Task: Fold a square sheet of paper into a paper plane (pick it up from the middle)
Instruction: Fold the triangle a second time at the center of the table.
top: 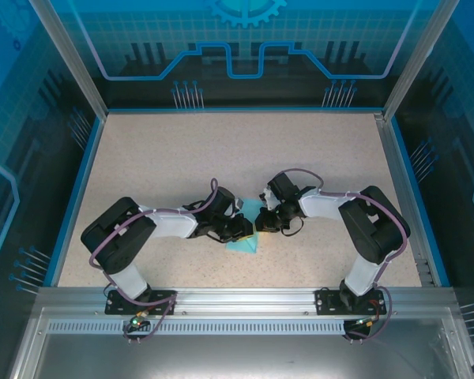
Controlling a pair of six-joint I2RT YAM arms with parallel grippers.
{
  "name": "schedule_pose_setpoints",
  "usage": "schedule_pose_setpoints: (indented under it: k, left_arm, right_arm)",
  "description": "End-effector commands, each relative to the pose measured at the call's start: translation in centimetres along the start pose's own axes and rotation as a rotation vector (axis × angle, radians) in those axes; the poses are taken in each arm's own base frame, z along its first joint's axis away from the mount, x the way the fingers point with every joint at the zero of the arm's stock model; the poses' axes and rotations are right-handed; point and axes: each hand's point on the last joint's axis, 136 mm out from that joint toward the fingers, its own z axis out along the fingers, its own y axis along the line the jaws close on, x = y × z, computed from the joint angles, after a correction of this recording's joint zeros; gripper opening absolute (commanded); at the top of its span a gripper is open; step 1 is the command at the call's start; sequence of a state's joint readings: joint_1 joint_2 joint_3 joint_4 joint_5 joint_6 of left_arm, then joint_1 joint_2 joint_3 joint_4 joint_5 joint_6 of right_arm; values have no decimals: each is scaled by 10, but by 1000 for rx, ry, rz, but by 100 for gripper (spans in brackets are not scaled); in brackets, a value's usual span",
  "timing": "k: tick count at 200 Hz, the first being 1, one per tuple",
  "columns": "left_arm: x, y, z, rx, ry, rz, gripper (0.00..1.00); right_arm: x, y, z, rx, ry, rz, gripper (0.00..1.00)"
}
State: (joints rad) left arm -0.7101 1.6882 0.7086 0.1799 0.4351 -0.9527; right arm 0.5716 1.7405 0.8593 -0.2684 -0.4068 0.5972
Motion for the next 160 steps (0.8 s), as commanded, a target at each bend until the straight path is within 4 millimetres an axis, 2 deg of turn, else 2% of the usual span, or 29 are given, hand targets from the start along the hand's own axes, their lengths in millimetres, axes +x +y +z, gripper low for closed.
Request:
schedule_pose_setpoints:
  k: [1,77,82,88,160]
  left_arm:
    - [10,16,6,-42,29,-31,17]
    - [12,14,6,-32,36,-28,17]
    - [13,13,6,-29,38,-29,17]
    - [13,12,6,-24,39,-27,17]
    - [12,9,6,-12,40,-22,19]
  right_arm:
    - [2,-1,0,34,6,-15,9]
    - [0,-6,-2,62,-8,-12,8]
    - [0,-5,-2,62,-9,-13,9]
    - [-9,2,-6,51,-29,-24,8]
    - [-11,1,-6,63,-31,-29,8]
